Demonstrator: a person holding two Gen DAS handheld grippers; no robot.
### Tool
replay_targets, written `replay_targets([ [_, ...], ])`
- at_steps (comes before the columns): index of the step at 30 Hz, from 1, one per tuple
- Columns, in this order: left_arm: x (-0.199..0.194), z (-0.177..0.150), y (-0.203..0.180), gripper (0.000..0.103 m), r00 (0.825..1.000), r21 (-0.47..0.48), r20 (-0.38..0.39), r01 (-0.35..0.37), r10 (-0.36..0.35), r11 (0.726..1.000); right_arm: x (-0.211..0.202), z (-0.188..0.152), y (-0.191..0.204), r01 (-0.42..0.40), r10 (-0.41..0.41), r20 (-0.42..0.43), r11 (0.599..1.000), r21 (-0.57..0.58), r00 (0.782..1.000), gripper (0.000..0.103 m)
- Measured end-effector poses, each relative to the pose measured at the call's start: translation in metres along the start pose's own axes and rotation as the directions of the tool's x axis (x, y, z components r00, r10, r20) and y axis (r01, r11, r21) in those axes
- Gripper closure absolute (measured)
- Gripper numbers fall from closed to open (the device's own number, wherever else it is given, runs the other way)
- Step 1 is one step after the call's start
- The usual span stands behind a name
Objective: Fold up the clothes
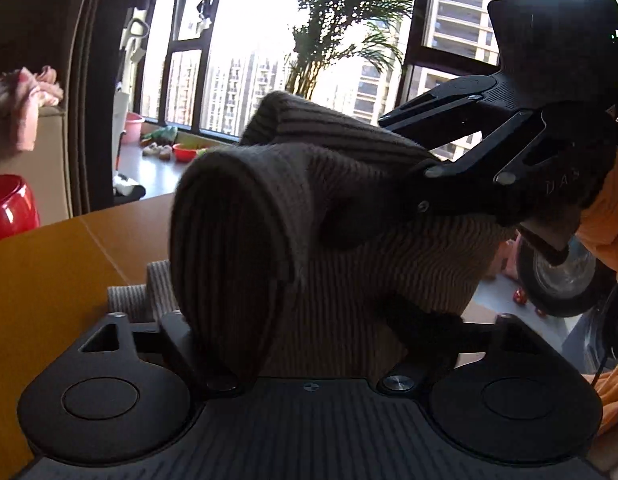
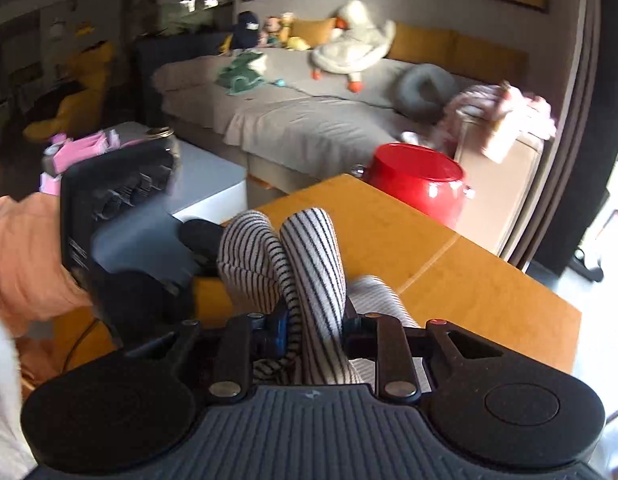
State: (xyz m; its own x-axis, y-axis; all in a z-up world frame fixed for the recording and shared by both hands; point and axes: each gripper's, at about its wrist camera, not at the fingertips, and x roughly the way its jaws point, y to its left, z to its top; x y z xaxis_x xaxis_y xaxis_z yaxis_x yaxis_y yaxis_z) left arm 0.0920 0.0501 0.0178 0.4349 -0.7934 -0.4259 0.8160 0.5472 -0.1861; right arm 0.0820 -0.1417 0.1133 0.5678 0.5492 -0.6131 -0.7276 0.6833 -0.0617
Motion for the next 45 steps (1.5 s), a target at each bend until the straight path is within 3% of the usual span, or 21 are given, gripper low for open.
replay_targets([
  [3, 0.005, 0.001, 0.013, 0.063, 1.000, -0.111, -0.003, -0.003, 0.003, 0.994, 0.010, 0.008, -0.006, 0.069, -0.069, -0.011, 0.998, 0.000, 0.998, 0.074],
  [4, 0.004, 0.000, 0.022, 0.066, 1.000, -0.165, -0.003, -0.005, 0.004, 0.986, 0.001, 0.006, -0.011, 0.111, -0.112, 0.036, 0.993, 0.024, 0.993, 0.063],
  [7, -0.002, -0.002, 0.042, 0.069, 1.000, -0.277, 0.013, -0.006, 0.010, 0.961, -0.030, -0.005, -0.025, 0.212, -0.228, 0.165, 0.971, 0.110, 0.959, 0.039],
  [9, -0.005, -0.004, 0.050, 0.069, 1.000, -0.307, 0.020, -0.014, 0.021, 0.951, -0.056, -0.022, -0.031, 0.241, -0.278, 0.229, 0.955, 0.176, 0.933, 0.031],
  [11, -0.004, -0.007, 0.057, 0.070, 0.999, -0.359, 0.031, 0.001, 0.010, 0.933, -0.066, -0.046, -0.029, 0.230, -0.276, 0.226, 0.950, 0.211, 0.934, 0.024],
  [15, 0.001, -0.015, 0.069, 0.070, 1.000, -0.432, 0.030, 0.014, -0.001, 0.902, -0.059, -0.093, -0.025, 0.197, -0.255, 0.194, 0.941, 0.276, 0.947, 0.023],
  [20, 0.005, -0.018, 0.074, 0.070, 1.000, -0.459, 0.024, 0.013, -0.002, 0.888, -0.019, -0.121, -0.053, 0.086, -0.209, 0.205, 0.869, 0.487, 0.956, 0.023],
  [21, 0.006, -0.019, 0.076, 0.070, 1.000, -0.467, 0.019, 0.012, -0.003, 0.884, -0.011, -0.124, -0.057, 0.053, -0.190, 0.213, 0.852, 0.521, 0.958, 0.028],
  [22, 0.006, -0.021, 0.077, 0.070, 1.000, -0.476, 0.010, 0.008, -0.004, 0.880, -0.003, -0.127, -0.061, 0.020, -0.170, 0.222, 0.833, 0.553, 0.960, 0.046],
  [25, 0.004, -0.028, 0.078, 0.072, 1.000, -0.503, -0.008, 0.009, -0.015, 0.864, 0.004, -0.129, -0.060, -0.044, -0.135, 0.251, 0.800, 0.598, 0.958, 0.064],
  [28, -0.008, -0.031, 0.071, 0.075, 0.998, -0.521, 0.001, 0.055, -0.064, 0.852, -0.006, -0.127, -0.053, -0.099, -0.080, 0.270, 0.803, 0.588, 0.959, 0.071],
  [32, -0.030, -0.028, 0.053, 0.075, 0.995, -0.474, 0.012, 0.096, -0.102, 0.875, -0.022, -0.111, -0.045, -0.128, -0.035, 0.276, 0.826, 0.549, 0.960, 0.072],
  [35, -0.046, -0.023, 0.060, 0.075, 0.999, -0.452, 0.019, 0.046, -0.042, 0.891, -0.023, -0.097, -0.046, -0.146, -0.008, 0.279, 0.837, 0.528, 0.960, 0.072],
  [37, -0.049, -0.024, 0.077, 0.074, 1.000, -0.481, 0.006, -0.016, 0.022, 0.877, 0.002, -0.090, -0.061, -0.132, -0.018, 0.253, 0.817, 0.562, 0.967, 0.071],
  [39, -0.047, -0.030, 0.097, 0.069, 0.995, -0.512, -0.032, -0.099, 0.097, 0.853, 0.040, -0.095, -0.078, -0.067, -0.053, 0.172, 0.779, 0.624, 0.984, 0.068],
  [40, -0.047, -0.033, 0.104, 0.067, 0.992, -0.528, -0.041, -0.120, 0.116, 0.841, 0.059, -0.100, -0.085, -0.029, -0.067, 0.124, 0.759, 0.650, 0.990, 0.061],
  [42, -0.051, -0.039, 0.117, 0.061, 0.987, -0.559, -0.047, -0.153, 0.154, 0.815, 0.077, -0.114, -0.093, -0.062, -0.053, 0.147, 0.728, 0.683, 0.988, 0.058],
  [45, -0.062, -0.033, 0.120, 0.063, 0.971, -0.549, -0.029, -0.214, 0.238, 0.808, 0.079, -0.118, -0.094, -0.078, -0.060, 0.173, 0.715, 0.695, 0.983, 0.057],
])
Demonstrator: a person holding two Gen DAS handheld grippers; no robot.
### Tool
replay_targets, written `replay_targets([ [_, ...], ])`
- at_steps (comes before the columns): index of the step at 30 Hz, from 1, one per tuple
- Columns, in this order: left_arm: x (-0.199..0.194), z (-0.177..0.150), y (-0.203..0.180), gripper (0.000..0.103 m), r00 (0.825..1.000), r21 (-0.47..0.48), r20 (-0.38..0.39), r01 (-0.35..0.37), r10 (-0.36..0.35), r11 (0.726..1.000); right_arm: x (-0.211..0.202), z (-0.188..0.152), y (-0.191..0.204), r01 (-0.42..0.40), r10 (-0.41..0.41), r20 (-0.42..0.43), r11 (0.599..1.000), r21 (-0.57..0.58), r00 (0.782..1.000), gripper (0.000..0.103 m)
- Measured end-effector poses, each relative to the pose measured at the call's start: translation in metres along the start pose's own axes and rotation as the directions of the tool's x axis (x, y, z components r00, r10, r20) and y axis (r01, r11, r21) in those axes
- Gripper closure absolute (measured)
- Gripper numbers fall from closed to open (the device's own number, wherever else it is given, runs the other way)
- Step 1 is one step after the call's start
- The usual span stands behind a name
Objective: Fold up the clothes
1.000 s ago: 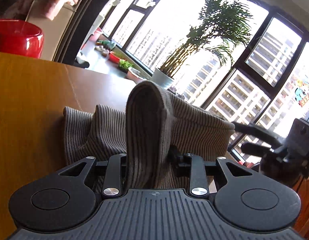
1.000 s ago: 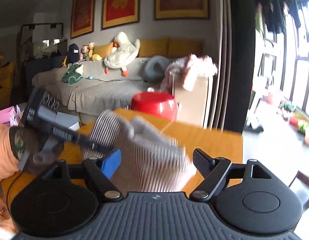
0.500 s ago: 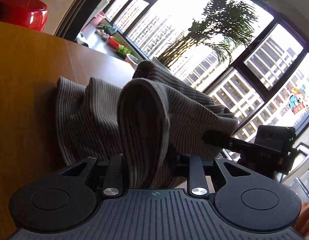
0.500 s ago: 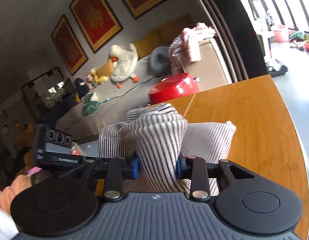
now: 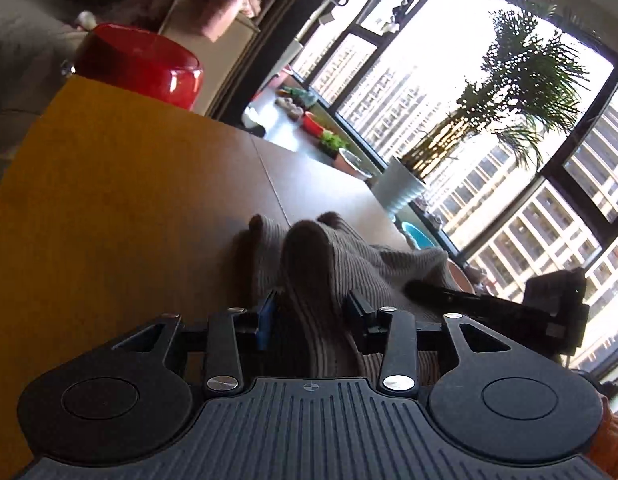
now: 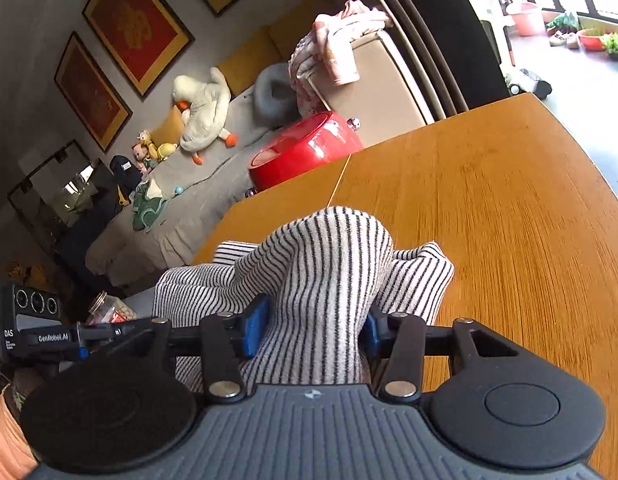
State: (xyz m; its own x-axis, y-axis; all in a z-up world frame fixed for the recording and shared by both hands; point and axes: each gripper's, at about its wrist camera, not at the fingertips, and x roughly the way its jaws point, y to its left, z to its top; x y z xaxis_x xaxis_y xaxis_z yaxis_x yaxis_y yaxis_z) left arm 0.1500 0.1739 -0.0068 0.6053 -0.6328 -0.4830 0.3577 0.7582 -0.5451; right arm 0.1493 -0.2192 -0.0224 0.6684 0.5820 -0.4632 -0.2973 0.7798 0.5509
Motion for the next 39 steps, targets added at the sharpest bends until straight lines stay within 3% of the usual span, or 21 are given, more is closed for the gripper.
replay_targets([
  [1, -0.007, 0.003, -0.006, 0.064, 0.999, 0.021, 0.037, -0.033, 0.032, 0.999, 0.000, -0.001, 0.000, 0.001, -0.001, 0.005, 1.000, 0.002, 1.000, 0.057],
  [3, -0.021, 0.007, -0.017, 0.062, 0.994, 0.064, 0.106, -0.036, 0.029, 0.997, -0.004, -0.002, -0.002, -0.002, 0.002, 0.014, 1.000, 0.017, 1.000, 0.057],
  [5, -0.029, 0.011, -0.035, 0.057, 0.990, 0.129, 0.134, 0.014, -0.032, 0.992, -0.008, -0.005, -0.002, -0.002, 0.001, 0.038, 1.000, 0.029, 0.999, 0.056],
  [6, -0.026, 0.010, -0.047, 0.047, 0.993, 0.176, 0.110, 0.031, -0.051, 0.984, -0.010, -0.007, -0.003, -0.002, 0.000, 0.050, 0.999, 0.036, 0.999, 0.055],
  [8, -0.019, 0.006, -0.070, 0.041, 0.995, 0.265, 0.059, 0.059, -0.077, 0.962, -0.019, -0.007, 0.005, -0.002, 0.002, 0.098, 1.000, 0.004, 0.995, 0.055],
  [10, 0.002, -0.002, -0.085, 0.043, 1.000, 0.336, 0.002, -0.009, 0.009, 0.942, -0.029, -0.008, 0.014, -0.001, 0.005, 0.146, 1.000, -0.029, 0.989, 0.073],
  [11, 0.011, -0.005, -0.087, 0.043, 0.999, 0.354, -0.009, -0.047, 0.054, 0.934, -0.034, -0.008, 0.018, 0.000, 0.007, 0.170, 0.999, -0.045, 0.985, 0.074],
  [13, 0.026, -0.009, -0.087, 0.042, 0.995, 0.357, -0.027, -0.081, 0.097, 0.931, -0.033, -0.005, 0.018, 0.044, -0.035, 0.172, 0.998, -0.052, 0.984, 0.074],
  [17, 0.028, -0.012, -0.085, 0.036, 0.996, 0.335, -0.027, -0.066, 0.079, 0.940, -0.020, -0.010, -0.006, 0.092, -0.095, 0.119, 0.995, 0.026, 0.988, 0.071],
  [22, 0.016, -0.016, -0.083, 0.025, 0.996, 0.336, -0.033, -0.073, 0.089, 0.939, -0.018, -0.014, -0.013, 0.077, -0.083, 0.134, 0.996, 0.044, 0.988, 0.070],
  [26, -0.003, -0.033, -0.079, 0.010, 0.997, 0.337, -0.074, 0.022, 0.003, 0.941, -0.019, -0.016, -0.015, 0.085, -0.092, 0.140, 0.995, 0.052, 0.986, 0.068],
  [28, 0.001, -0.043, -0.078, 0.012, 0.994, 0.362, -0.108, 0.033, 0.007, 0.932, -0.019, -0.017, -0.016, 0.087, -0.095, 0.142, 0.995, 0.055, 0.985, 0.065],
  [32, 0.024, -0.059, -0.079, 0.040, 0.990, 0.434, -0.116, -0.022, 0.080, 0.901, -0.017, -0.016, -0.017, 0.084, -0.091, 0.134, 0.995, 0.056, 0.987, 0.063],
  [36, 0.029, -0.046, -0.071, 0.054, 0.991, 0.360, -0.133, 0.048, 0.000, 0.932, -0.018, -0.016, -0.019, 0.096, -0.100, 0.128, 0.995, 0.038, 0.987, 0.058],
  [39, 0.027, -0.046, -0.066, 0.057, 0.989, 0.321, -0.146, 0.073, -0.026, 0.944, -0.017, -0.016, -0.022, 0.091, -0.096, 0.124, 0.995, 0.045, 0.988, 0.054],
])
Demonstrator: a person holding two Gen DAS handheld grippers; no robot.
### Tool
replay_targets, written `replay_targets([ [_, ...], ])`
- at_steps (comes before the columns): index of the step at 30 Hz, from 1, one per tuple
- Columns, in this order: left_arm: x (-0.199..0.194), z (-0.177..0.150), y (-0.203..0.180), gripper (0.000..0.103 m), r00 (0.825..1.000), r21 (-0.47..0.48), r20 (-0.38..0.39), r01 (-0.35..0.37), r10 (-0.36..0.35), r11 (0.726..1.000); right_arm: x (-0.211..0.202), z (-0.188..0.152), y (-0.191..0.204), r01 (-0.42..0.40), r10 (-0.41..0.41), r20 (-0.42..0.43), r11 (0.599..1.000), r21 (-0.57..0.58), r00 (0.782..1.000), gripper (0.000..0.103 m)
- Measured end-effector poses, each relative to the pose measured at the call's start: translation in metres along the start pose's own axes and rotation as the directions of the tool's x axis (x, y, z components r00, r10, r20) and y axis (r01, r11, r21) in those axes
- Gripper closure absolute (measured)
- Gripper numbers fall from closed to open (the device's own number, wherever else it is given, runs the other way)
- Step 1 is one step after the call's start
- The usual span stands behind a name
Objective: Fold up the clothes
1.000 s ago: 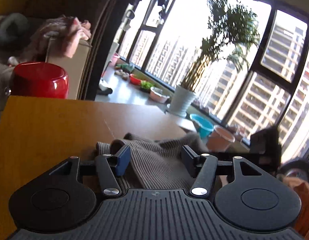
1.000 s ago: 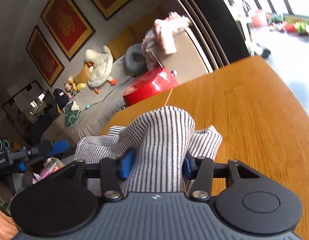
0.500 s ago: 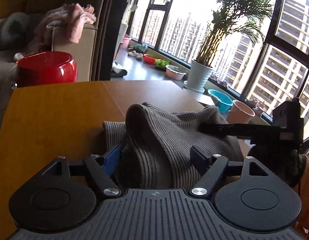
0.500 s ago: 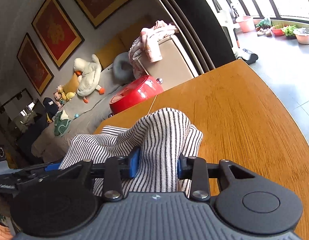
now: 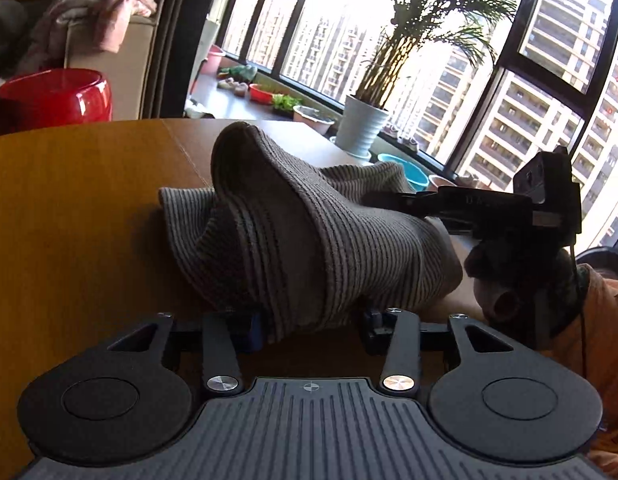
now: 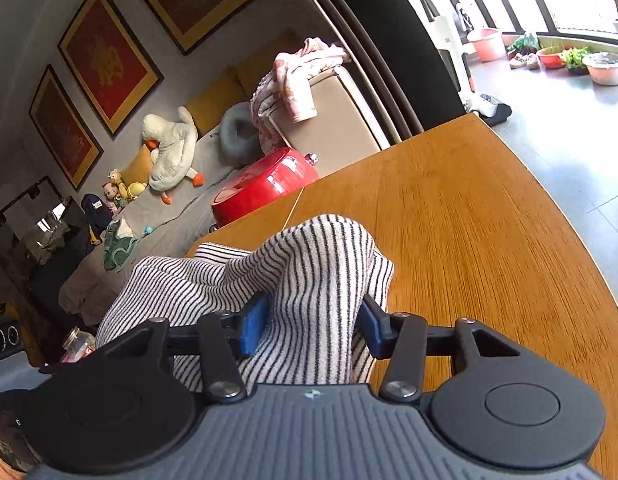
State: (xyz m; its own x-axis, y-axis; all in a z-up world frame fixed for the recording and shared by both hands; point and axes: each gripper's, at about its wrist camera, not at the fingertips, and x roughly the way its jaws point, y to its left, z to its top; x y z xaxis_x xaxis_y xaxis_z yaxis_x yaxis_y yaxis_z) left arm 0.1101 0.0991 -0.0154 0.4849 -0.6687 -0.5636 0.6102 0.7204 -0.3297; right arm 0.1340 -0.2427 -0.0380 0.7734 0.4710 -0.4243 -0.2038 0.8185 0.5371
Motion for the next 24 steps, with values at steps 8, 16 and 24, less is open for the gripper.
replay_targets([
  [8, -0.005, -0.015, -0.012, 0.059, 0.998, -0.021, -0.043, 0.052, -0.052, 0.998, -0.002, -0.003, 0.004, 0.011, -0.011, -0.006, 1.000, -0.029, 1.000, 0.048],
  [16, -0.011, -0.028, -0.072, 0.054, 0.977, 0.102, -0.150, 0.166, -0.150, 0.981, -0.002, -0.004, -0.002, -0.018, 0.018, -0.048, 1.000, -0.005, 0.999, 0.025],
  [24, -0.049, -0.017, -0.099, 0.027, 0.976, 0.255, -0.165, 0.179, -0.140, 0.950, -0.005, -0.005, 0.000, -0.020, 0.019, -0.050, 1.000, -0.024, 0.999, 0.022],
])
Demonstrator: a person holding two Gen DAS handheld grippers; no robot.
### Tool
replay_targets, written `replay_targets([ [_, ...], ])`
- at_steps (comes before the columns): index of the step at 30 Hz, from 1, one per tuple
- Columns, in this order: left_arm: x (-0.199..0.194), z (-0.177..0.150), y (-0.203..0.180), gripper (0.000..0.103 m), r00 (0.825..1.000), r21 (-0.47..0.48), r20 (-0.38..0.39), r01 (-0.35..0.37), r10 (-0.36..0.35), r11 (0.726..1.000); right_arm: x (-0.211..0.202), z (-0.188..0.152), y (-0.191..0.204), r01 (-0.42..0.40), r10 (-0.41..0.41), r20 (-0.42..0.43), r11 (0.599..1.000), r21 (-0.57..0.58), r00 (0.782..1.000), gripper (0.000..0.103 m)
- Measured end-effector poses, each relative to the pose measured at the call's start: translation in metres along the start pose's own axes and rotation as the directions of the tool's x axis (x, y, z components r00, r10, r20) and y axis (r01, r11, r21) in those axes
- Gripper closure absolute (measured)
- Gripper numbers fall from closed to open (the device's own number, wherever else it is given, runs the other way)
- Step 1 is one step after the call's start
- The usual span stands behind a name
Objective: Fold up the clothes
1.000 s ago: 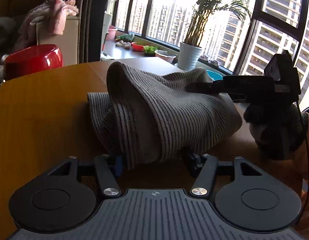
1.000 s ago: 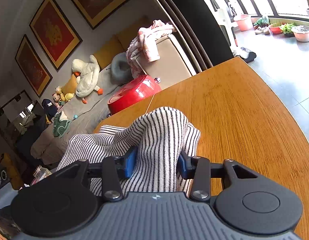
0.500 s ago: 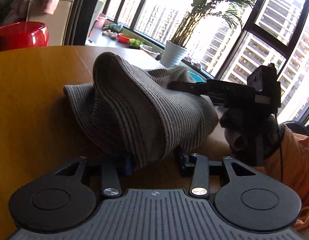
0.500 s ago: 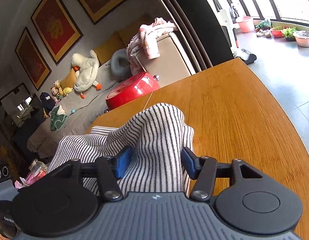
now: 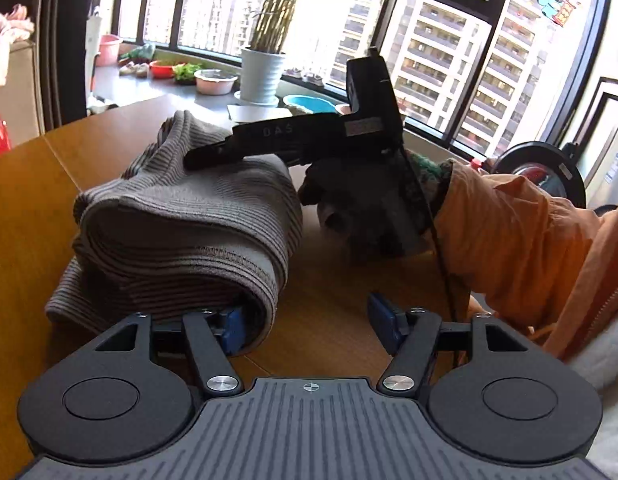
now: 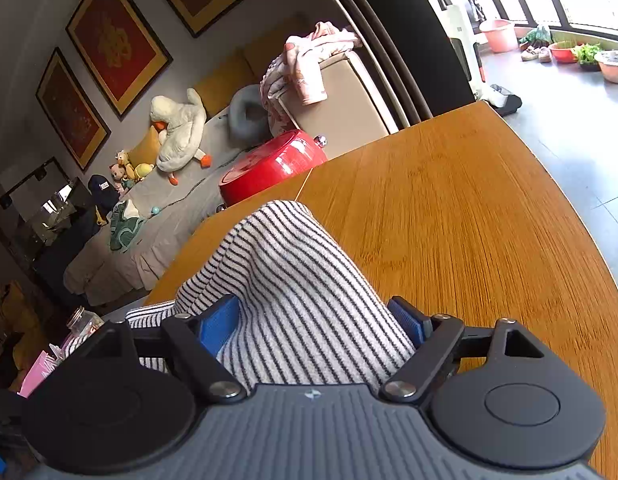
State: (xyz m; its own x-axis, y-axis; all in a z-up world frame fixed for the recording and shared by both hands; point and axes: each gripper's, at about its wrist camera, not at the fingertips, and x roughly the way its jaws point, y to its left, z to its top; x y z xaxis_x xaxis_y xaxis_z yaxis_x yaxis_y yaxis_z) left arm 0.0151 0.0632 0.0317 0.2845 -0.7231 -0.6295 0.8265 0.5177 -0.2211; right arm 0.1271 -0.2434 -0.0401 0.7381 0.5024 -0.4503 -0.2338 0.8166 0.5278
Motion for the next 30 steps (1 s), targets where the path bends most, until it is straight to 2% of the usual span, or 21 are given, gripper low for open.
replay_targets([
  [2, -0.014, 0.005, 0.000, 0.017, 1.000, 0.006, 0.030, 0.000, 0.000, 1.000, 0.000, 0.000, 0.000, -0.001, 0.001, 0.002, 1.000, 0.002, 1.000, 0.020],
  [4, -0.027, 0.013, 0.004, 0.013, 0.997, -0.010, 0.080, -0.007, 0.008, 1.000, -0.001, 0.000, 0.000, -0.002, 0.002, 0.003, 1.000, 0.003, 1.000, 0.020],
  [5, -0.031, 0.017, 0.007, 0.008, 0.994, -0.026, 0.106, -0.027, 0.030, 0.999, 0.000, 0.000, -0.002, -0.003, 0.003, 0.003, 1.000, 0.003, 1.000, 0.020],
  [8, -0.027, 0.036, 0.023, 0.006, 0.971, -0.125, 0.181, -0.135, 0.156, 0.983, -0.001, -0.001, -0.001, 0.006, -0.006, 0.007, 1.000, -0.001, 1.000, 0.018],
  [11, 0.000, 0.053, 0.055, 0.007, 0.936, -0.256, 0.186, -0.247, 0.298, 0.935, -0.006, -0.004, 0.004, 0.037, -0.036, 0.029, 0.999, -0.020, 0.999, 0.017],
  [13, 0.026, 0.055, 0.080, 0.014, 0.922, -0.318, 0.128, -0.310, 0.365, 0.896, -0.013, -0.007, 0.010, 0.073, -0.071, 0.052, 0.996, -0.041, 0.996, 0.016],
  [14, 0.037, 0.055, 0.092, 0.024, 0.918, -0.344, 0.098, -0.331, 0.385, 0.879, -0.021, -0.009, 0.014, 0.094, -0.091, 0.069, 0.995, -0.043, 0.993, 0.015],
  [15, 0.045, 0.052, 0.102, 0.027, 0.920, -0.368, 0.077, -0.332, 0.384, 0.869, -0.031, -0.012, 0.016, 0.105, -0.102, 0.085, 0.994, -0.038, 0.991, 0.015],
  [20, 0.051, 0.037, 0.118, 0.028, 0.930, -0.398, 0.111, -0.280, 0.349, 0.873, -0.091, -0.026, 0.017, 0.111, -0.112, 0.122, 0.994, 0.018, 0.986, 0.017],
  [22, 0.049, 0.031, 0.120, 0.032, 0.938, -0.422, 0.119, -0.249, 0.325, 0.872, -0.097, -0.031, 0.006, 0.066, -0.074, 0.063, 0.989, 0.129, 0.995, 0.036],
  [24, 0.046, 0.022, 0.122, 0.035, 0.949, -0.470, 0.127, -0.199, 0.289, 0.860, -0.088, -0.038, -0.005, 0.044, -0.043, -0.009, 0.970, 0.239, 0.999, 0.048],
  [27, 0.040, 0.010, 0.119, 0.036, 0.947, -0.514, 0.133, -0.186, 0.292, 0.837, -0.068, -0.034, -0.013, 0.011, -0.002, -0.029, 0.950, 0.313, 1.000, 0.048],
  [29, 0.036, 0.002, 0.120, 0.039, 0.955, -0.557, 0.139, -0.144, 0.263, 0.818, -0.054, -0.018, -0.008, 0.047, -0.040, -0.031, 0.968, 0.245, 0.999, 0.048],
  [30, 0.036, -0.003, 0.121, 0.039, 0.960, -0.593, 0.152, -0.101, 0.234, 0.799, -0.045, -0.008, -0.003, 0.071, -0.065, -0.034, 0.978, 0.195, 0.997, 0.049],
])
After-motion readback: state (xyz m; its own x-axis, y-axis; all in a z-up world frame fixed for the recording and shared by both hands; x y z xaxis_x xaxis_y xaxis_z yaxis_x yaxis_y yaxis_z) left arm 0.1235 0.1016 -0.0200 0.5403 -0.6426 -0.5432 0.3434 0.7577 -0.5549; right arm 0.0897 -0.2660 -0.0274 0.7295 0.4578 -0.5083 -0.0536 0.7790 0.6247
